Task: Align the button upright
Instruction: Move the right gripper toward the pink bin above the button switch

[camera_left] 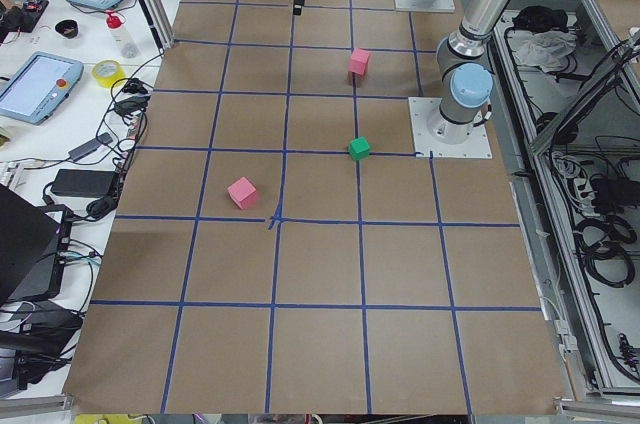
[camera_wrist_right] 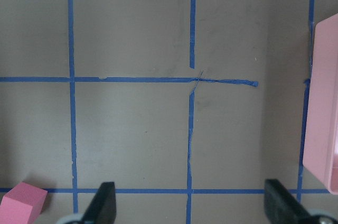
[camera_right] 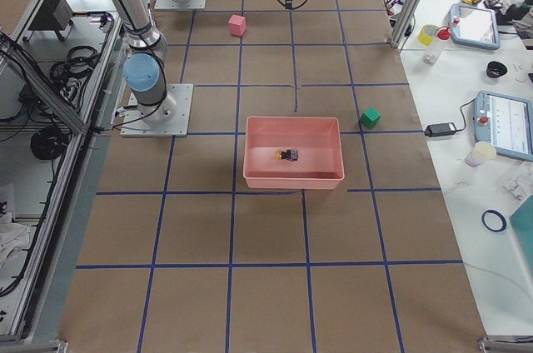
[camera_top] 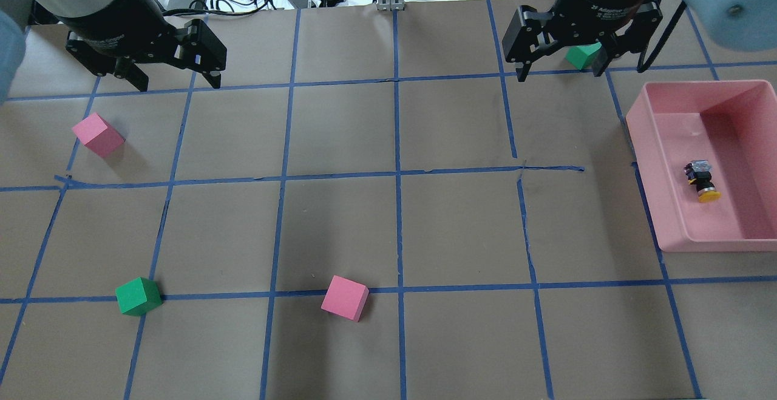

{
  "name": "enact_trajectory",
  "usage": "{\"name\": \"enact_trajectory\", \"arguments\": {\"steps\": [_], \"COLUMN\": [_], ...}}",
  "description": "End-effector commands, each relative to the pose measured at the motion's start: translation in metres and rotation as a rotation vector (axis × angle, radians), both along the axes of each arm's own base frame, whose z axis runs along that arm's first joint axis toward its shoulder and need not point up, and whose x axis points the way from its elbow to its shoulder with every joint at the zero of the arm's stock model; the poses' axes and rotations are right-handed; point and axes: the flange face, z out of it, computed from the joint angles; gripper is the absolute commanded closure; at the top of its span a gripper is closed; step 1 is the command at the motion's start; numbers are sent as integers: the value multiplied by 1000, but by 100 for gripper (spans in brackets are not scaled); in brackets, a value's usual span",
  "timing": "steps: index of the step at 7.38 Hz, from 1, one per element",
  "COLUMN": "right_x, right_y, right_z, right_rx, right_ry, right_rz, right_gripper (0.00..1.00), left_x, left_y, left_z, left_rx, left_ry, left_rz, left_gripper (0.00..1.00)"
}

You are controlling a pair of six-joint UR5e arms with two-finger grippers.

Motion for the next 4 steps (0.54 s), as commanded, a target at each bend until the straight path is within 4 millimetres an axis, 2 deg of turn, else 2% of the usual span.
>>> {"name": "enact_trajectory", "arguments": {"steps": [1, 4], "right_x": [-1, -1], "right_y": [1, 0], "right_z": [-2, -5], "right_rx": [6, 4], "right_ry": [1, 3], "right_rz": [-7, -5], "right_gripper": [0, 0], "left_x": [0, 0], "left_y": [0, 0], "left_z": [0, 0], "left_rx": [0, 1], "left_ry": [-2, 0], "left_rz": [0, 0], "left_gripper": [0, 0]}}
